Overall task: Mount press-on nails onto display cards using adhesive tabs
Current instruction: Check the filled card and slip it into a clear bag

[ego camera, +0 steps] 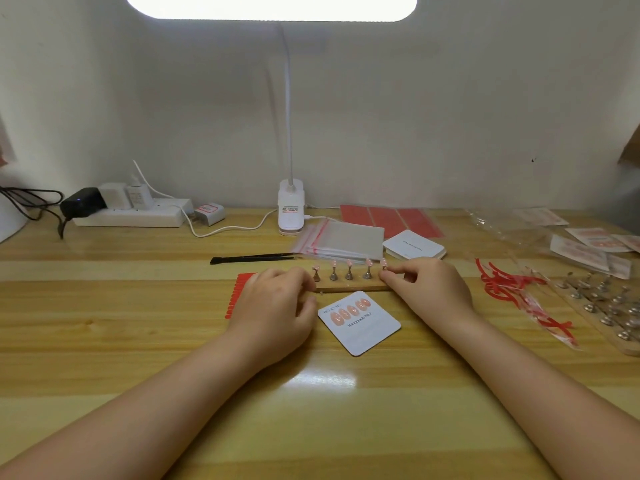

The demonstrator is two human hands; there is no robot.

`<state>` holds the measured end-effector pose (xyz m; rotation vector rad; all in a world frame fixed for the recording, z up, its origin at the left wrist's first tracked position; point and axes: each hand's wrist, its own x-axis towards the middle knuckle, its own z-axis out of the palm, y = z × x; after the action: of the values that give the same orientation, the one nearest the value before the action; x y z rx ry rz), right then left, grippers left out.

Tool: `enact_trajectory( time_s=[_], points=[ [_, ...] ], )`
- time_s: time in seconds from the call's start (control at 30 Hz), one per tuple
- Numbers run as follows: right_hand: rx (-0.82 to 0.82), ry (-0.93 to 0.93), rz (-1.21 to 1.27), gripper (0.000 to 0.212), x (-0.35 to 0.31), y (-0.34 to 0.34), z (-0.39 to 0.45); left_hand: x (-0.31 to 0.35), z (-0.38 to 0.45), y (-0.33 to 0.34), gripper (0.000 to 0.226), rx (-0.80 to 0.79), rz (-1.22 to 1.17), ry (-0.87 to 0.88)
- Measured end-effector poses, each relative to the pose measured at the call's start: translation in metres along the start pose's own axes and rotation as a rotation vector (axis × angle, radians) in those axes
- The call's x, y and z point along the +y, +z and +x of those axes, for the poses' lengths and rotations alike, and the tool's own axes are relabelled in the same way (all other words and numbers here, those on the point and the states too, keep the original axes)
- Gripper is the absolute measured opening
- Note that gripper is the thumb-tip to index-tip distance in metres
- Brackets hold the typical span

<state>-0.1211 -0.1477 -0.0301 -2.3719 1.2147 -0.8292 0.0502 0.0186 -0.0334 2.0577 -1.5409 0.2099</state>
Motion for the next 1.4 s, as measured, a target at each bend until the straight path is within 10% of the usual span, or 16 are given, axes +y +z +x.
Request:
enact_trajectory(
  time_s=[0.57,0.83,1.4],
  points=[
    [0.159,-0.278,0.33,0.012,-0.022,0.0,-0.02,0.005,0.0,-0.007,0.014,0.148,-0.023,-0.033],
    [0.057,-0.462,0.469,0.017,-0.035,0.009,-0.035,0.023,-0.008,-0.013,0.051,0.157,-0.152,0.181],
    [0.082,-0.648,0.384,0.01,-0.036,0.009,-0.038,0.021,-0.008,-0.009,0.033,0.238,-0.071,0.232]
  ],
)
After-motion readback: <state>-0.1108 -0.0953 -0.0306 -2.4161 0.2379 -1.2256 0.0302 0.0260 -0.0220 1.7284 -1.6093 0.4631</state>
